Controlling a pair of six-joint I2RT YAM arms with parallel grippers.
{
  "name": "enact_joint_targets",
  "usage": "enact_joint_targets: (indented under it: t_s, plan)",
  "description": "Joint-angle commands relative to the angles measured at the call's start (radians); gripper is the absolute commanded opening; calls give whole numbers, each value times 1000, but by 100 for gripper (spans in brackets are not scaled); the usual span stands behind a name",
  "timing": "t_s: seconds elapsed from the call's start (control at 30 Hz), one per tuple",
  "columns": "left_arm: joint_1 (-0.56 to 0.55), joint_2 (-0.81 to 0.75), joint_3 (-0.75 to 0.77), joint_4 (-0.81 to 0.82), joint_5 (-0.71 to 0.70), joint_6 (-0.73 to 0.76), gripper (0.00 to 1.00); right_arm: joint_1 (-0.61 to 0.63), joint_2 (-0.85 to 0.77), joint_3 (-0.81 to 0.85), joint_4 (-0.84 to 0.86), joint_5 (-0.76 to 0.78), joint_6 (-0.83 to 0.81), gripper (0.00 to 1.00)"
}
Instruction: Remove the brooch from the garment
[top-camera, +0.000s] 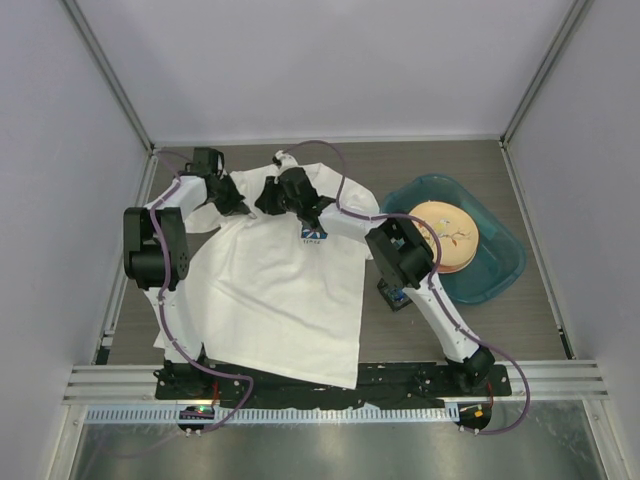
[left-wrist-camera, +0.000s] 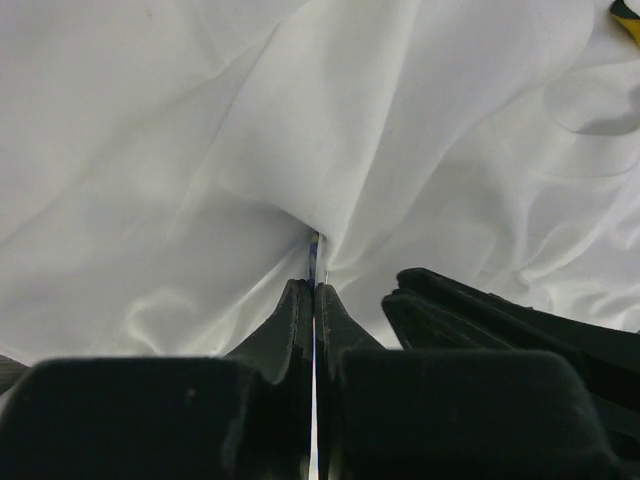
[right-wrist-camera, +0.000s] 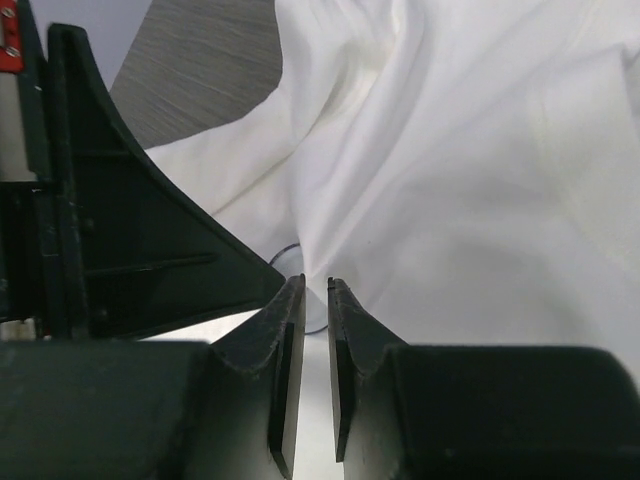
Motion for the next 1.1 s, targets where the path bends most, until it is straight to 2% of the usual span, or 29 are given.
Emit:
enact_joint_targets:
  t_s: [0.0, 0.57, 0.73, 1.07]
  plan:
    - [-6, 1, -13, -2, 14, 13, 2, 7, 25, 63, 7, -41, 78, 21]
    - [-5, 58, 53, -61, -8, 106, 0, 4, 118, 152, 28, -107, 52, 21]
    - [-5, 82, 79, -86, 9, 123, 0, 2, 160, 204, -6, -133, 36, 18]
    - [-2, 119, 137, -126, 20, 120, 0, 7, 166, 196, -45, -127, 7, 13]
